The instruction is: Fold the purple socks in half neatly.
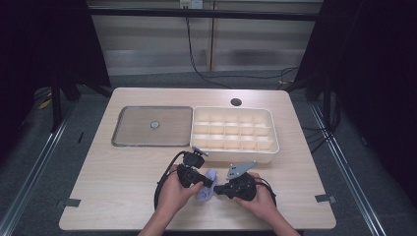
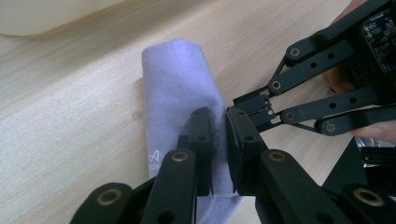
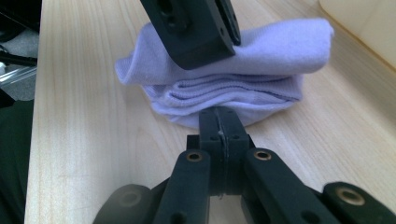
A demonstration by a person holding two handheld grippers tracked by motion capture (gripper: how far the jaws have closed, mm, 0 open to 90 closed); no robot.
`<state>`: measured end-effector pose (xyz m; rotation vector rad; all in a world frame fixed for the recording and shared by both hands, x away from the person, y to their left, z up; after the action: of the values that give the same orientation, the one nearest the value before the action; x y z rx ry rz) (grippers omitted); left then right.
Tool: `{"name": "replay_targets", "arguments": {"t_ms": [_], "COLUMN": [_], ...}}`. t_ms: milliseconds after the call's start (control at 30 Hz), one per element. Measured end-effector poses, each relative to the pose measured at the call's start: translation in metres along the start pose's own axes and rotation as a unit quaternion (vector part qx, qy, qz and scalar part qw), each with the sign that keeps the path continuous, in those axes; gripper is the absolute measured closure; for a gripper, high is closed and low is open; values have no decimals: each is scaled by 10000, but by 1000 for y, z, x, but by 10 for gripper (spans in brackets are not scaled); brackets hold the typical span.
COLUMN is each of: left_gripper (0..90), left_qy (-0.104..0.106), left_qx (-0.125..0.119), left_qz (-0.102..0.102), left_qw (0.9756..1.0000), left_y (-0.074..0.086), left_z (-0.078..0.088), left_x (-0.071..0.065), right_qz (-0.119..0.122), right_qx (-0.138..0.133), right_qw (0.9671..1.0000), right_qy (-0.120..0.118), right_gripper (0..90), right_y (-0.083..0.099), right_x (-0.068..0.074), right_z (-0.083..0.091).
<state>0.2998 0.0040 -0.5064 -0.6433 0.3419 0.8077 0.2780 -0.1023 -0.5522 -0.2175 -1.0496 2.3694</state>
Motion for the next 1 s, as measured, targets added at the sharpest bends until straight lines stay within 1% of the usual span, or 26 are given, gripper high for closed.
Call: {"name": "replay_targets", "arguments": {"t_ms": [100,167,367,400,500,533,567,600,700,767,800,900,967,1000], "left_gripper": [810,811,810,810,811,810,810,810,810,810,810,810,808,806], "left_qy": [9,-8,-29,-37,-39,-20,-35,-24,-11,6,-6,-3,-50,-126], "left_qx": [-1,12,-2,-3,-13,-25,-44,-8,-15,38,-29,5,-1,-26], "left_qz": [-27,-20,-37,-46,-60,-48,-37,-56,-77,-116,-97,-123,-159,-166], "left_qw": [10000,10000,10000,10000,10000,10000,10000,10000,10000,9999,9999,9999,9999,9998], "left_y": [0,1,1,1,2,2,2,2,2,3,2,2,1,1], "left_z": [-1,-2,-3,-3,-2,-2,-2,-2,-2,-1,-3,-4,-5,-6], "left_x": [0,0,0,0,1,1,2,3,1,1,0,-2,-3,-5], "right_qz": [-73,-36,-57,-32,11,11,-81,-84,-120,-126,-127,-135,-105,-67], "right_qx": [-25,-11,-19,-7,49,23,3,-5,-20,-3,-16,33,51,47], "right_qw": [9999,10000,9999,10000,10000,10000,10000,10000,9999,9998,9998,9997,9997,9998], "right_qy": [-84,-79,-87,-91,-51,-30,-12,8,86,138,157,215,204,198], "right_gripper": [900,900,900,900,896,895,896,896,896,897,896,896,896,896], "right_y": [0,0,-1,0,0,0,0,1,2,3,3,5,5,5], "right_x": [2,3,3,3,2,-1,-3,-5,-10,-13,-14,-15,-15,-14], "right_z": [-1,-1,-1,-1,1,4,6,7,11,13,13,12,11,10]}}
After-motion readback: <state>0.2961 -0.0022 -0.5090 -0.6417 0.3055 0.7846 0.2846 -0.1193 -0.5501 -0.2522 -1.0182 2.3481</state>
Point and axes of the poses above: each handheld gripper's, and its own axes: z roughly backward along the jaws, y roughly out of its underside, x roughly to its left, the point moved 7 cm from there along -z, roughly forward along the jaws, and after that the axes turned 8 degrees about y, right-handed, at the moved point
